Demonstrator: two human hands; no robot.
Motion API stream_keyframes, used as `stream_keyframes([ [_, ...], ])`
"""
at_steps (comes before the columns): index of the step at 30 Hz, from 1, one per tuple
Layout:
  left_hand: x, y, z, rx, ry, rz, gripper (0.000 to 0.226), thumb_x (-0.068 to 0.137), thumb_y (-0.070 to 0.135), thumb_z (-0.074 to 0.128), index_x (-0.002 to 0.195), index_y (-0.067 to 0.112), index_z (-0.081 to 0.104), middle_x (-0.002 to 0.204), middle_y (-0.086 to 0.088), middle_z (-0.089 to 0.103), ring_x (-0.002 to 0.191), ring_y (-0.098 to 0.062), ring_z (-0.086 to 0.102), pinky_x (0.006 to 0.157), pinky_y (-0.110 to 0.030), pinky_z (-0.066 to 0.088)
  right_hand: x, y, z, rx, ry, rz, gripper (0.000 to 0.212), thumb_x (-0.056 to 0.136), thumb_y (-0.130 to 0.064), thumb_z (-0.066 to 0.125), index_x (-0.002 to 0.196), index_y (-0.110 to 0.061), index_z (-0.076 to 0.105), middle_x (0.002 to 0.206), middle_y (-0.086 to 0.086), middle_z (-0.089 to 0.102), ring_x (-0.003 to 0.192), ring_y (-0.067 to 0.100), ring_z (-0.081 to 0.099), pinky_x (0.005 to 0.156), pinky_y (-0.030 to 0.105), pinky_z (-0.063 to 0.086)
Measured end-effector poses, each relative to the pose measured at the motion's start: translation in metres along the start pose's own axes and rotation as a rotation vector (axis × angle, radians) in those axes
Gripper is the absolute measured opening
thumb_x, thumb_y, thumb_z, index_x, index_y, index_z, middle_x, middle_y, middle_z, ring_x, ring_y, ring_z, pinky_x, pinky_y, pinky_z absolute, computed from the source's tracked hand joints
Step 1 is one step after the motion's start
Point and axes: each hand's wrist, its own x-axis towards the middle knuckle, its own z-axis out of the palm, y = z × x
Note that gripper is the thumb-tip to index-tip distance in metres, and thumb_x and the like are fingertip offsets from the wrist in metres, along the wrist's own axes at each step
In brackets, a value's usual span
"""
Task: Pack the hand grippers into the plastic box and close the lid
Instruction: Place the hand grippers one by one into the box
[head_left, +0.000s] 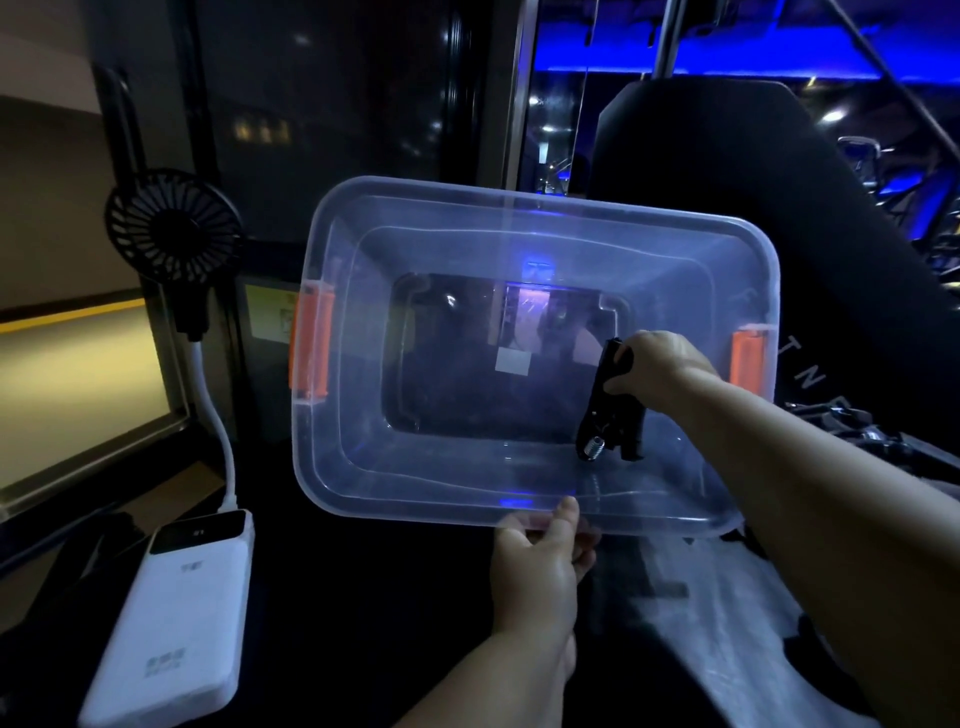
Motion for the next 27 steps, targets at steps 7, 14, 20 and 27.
stream_keyframes([
  [7, 0.000, -0.002, -0.001, 0.012, 0.004, 0.009, 0.017, 0.091, 0.017, 0.062, 0.090, 0.005, 0.050, 0.080, -0.014, 0.070, 0.066, -0.015, 0.069, 0.065, -0.028, 0.054, -0.002, 0.001, 0.017, -0.118, 0.117, -0.016, 0.031, 0.086, -0.023, 0.061, 0.114, -0.012, 0.060, 0.112, 0.015, 0.062, 0.117, 0.035, 0.046, 0.090, 0.038, 0.044],
  [14, 0.000, -0.002, 0.000, 0.007, 0.022, 0.018, 0.016, 0.090, 0.016, 0.063, 0.089, 0.005, 0.052, 0.078, -0.013, 0.071, 0.068, -0.019, 0.067, 0.066, -0.029, 0.054, -0.009, -0.002, 0.021, -0.204, 0.191, -0.071, 0.031, 0.092, -0.014, 0.043, 0.119, -0.010, 0.058, 0.116, 0.016, 0.049, 0.113, 0.036, 0.043, 0.092, 0.039, 0.040],
  [20, 0.003, -0.005, -0.001, 0.005, 0.031, 0.013, 0.017, 0.089, 0.017, 0.064, 0.089, 0.005, 0.052, 0.080, -0.015, 0.071, 0.068, -0.020, 0.066, 0.065, -0.031, 0.053, -0.012, -0.004, 0.018, -0.262, 0.167, -0.075, 0.033, 0.092, -0.013, 0.042, 0.119, -0.007, 0.059, 0.119, 0.013, 0.046, 0.117, 0.033, 0.040, 0.097, 0.038, 0.038],
  [27, 0.003, -0.004, 0.000, -0.036, 0.018, 0.010, 0.017, 0.091, 0.015, 0.061, 0.092, 0.003, 0.050, 0.070, -0.011, 0.069, 0.061, -0.015, 0.067, 0.065, -0.030, 0.052, -0.004, 0.012, 0.038, -0.424, 0.241, -0.337, 0.046, 0.088, -0.022, 0.047, 0.134, -0.023, 0.049, 0.139, 0.000, 0.042, 0.128, 0.027, 0.035, 0.103, 0.037, 0.029],
])
